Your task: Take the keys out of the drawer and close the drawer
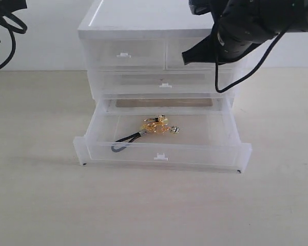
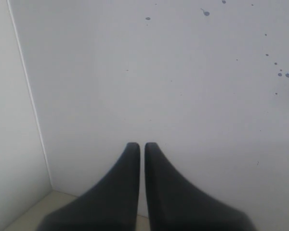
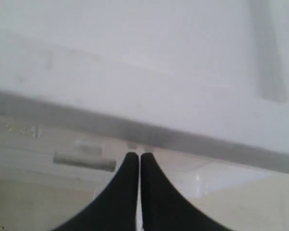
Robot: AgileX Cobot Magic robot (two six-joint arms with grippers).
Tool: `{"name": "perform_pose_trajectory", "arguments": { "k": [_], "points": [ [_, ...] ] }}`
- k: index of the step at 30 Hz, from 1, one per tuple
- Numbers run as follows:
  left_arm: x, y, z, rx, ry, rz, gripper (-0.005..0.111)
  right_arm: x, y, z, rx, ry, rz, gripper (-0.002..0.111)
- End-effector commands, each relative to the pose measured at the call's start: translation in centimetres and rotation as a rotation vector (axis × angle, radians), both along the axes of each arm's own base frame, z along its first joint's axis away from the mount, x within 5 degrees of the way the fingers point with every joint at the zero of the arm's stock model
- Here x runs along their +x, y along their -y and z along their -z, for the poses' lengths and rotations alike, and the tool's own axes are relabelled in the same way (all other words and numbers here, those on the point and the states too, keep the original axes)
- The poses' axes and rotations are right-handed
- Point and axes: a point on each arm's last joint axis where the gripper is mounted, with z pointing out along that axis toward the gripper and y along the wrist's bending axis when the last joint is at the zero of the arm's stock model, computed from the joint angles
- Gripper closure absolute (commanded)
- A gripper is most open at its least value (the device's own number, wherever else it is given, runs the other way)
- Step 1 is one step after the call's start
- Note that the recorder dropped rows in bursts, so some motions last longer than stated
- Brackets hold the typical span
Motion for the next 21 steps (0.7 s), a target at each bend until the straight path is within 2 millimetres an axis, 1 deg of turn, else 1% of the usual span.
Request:
{"name": "perform_pose_trajectory", "arguments": {
  "k": [1,2,4,8,9,10,11,12,13,14,15,16,18,19,21],
  "points": [
    [-0.1,0.2,-0.1,0.006,-0.007,0.027,0.103,0.5,0.6,-0.8,0.021,0.039,-0.003,0.108],
    [0.0,0.3,-0.1,0.005,-0.010,0.031,0.103,0.4,0.6,-0.7,0.029,0.027,0.000,0.108],
    [0.0,0.3,-0.1,0.005,-0.010,0.031,0.103,-0.2,0.0,-0.5,0.042,-0.014,-0.017,0.108],
    [0.0,0.3,-0.1,0.008,-0.008,0.031,0.103,-2.3,-2.7,-0.7,0.025,-0.066,-0.070,0.108],
    [0.0,0.3,-0.1,0.013,-0.006,0.034,0.103,-3.6,-4.4,-1.2,0.030,-0.066,-0.103,0.108],
    [0.0,0.3,-0.2,0.016,-0.004,0.036,0.103,-4.3,-5.4,-1.3,0.039,-0.064,-0.124,0.108],
    [0.0,0.3,-0.2,0.016,-0.004,0.036,0.103,-5.5,-7.1,-1.3,0.073,-0.073,-0.154,0.108],
    [0.0,0.3,-0.2,0.016,-0.004,0.036,0.103,-5.9,-7.7,-1.2,0.097,-0.086,-0.162,0.108],
    [0.0,0.3,-0.2,0.016,-0.004,0.036,0.103,-6.2,-8.6,-0.5,0.189,-0.135,-0.159,0.108],
    [0.0,0.3,-0.2,0.017,-0.002,0.033,0.103,-6.1,-8.9,-0.2,0.225,-0.149,-0.167,0.108],
    [-0.1,0.2,-0.2,0.013,-0.001,0.026,0.103,-5.8,-9.7,0.8,0.267,-0.167,-0.214,0.108],
    [-0.1,0.2,-0.2,0.011,-0.003,0.021,0.103,-5.7,-10.1,1.3,0.283,-0.178,-0.225,0.108],
    [-0.2,0.0,0.0,0.000,-0.019,0.002,0.103,-5.6,-10.8,2.5,0.330,-0.215,-0.224,0.100],
    [-0.2,-0.1,0.0,0.001,-0.021,-0.010,0.103,-5.6,-11.0,3.0,0.335,-0.228,-0.220,0.093],
    [-0.3,-0.2,0.0,0.002,-0.024,-0.028,0.103,-5.4,-11.1,3.8,0.338,-0.250,-0.206,0.074]
  ]
}}
